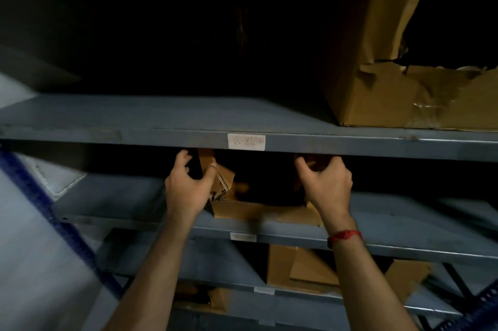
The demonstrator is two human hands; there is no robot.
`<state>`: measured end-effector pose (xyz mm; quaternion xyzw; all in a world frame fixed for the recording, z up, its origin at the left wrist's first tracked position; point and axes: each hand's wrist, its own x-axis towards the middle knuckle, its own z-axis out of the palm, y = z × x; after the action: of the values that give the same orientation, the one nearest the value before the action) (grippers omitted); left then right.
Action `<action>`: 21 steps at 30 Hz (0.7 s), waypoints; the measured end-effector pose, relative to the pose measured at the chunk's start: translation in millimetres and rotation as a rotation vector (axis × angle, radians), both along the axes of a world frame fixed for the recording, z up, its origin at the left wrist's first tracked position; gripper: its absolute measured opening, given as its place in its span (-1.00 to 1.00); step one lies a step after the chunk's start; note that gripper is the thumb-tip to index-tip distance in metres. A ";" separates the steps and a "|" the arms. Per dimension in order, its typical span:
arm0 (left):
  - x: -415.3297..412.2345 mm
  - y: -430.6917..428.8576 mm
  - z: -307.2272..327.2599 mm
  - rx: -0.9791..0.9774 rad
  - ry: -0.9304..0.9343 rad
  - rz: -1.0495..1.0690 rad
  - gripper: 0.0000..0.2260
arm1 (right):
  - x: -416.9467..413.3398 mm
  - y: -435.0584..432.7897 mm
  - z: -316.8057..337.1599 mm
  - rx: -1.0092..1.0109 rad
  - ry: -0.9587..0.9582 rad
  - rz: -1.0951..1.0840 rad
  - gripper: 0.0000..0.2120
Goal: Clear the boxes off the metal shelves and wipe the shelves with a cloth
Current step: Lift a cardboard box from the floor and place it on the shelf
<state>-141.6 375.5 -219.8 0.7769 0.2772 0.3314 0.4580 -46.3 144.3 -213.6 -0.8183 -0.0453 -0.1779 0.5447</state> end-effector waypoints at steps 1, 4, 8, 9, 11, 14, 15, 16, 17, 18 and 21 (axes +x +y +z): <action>-5.8 1.3 -0.7 0.002 -0.005 -0.002 -0.39 | -5.9 -0.4 0.3 -0.005 -0.024 -0.006 -0.52; -23.9 0.1 -2.3 0.023 -0.061 0.006 -0.40 | -24.3 -3.5 -2.4 -0.021 -0.078 -0.003 -0.46; -48.4 -9.6 -7.2 0.080 -0.114 0.030 -0.51 | -49.0 -10.1 -6.2 -0.028 -0.081 -0.016 -0.29; -54.0 -12.0 -9.9 0.096 -0.123 0.036 -0.58 | -55.9 -11.7 -7.8 -0.027 -0.085 -0.019 -0.26; -63.4 -17.2 -15.9 0.120 -0.077 0.032 -0.77 | -68.2 -15.5 -12.5 -0.017 -0.097 -0.028 -0.27; -72.4 -23.9 -31.1 0.104 0.164 -0.077 -0.77 | -83.6 -22.4 -23.1 0.001 -0.109 -0.061 -0.38; -74.0 -26.5 -37.4 0.083 0.239 -0.146 -0.75 | -87.9 -25.9 -27.0 0.009 -0.116 -0.072 -0.43; -73.8 -29.1 -43.6 0.061 0.308 -0.214 -0.75 | -90.7 -29.6 -31.5 0.016 -0.122 -0.083 -0.48; -73.5 -30.3 -49.9 0.044 0.376 -0.272 -0.75 | -92.7 -32.2 -35.7 0.019 -0.123 -0.090 -0.53; -71.7 -33.9 -55.6 0.041 0.439 -0.320 -0.75 | -93.9 -38.1 -39.9 0.018 -0.121 -0.098 -0.55; -65.6 -40.5 -72.6 0.059 0.547 -0.375 -0.76 | -93.9 -55.0 -55.4 -0.016 -0.092 -0.109 -0.59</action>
<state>-207.2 335.0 -292.4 0.8876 0.2323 0.0284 0.3967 -140.1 89.2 -269.0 -0.8148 -0.0271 -0.2443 0.5250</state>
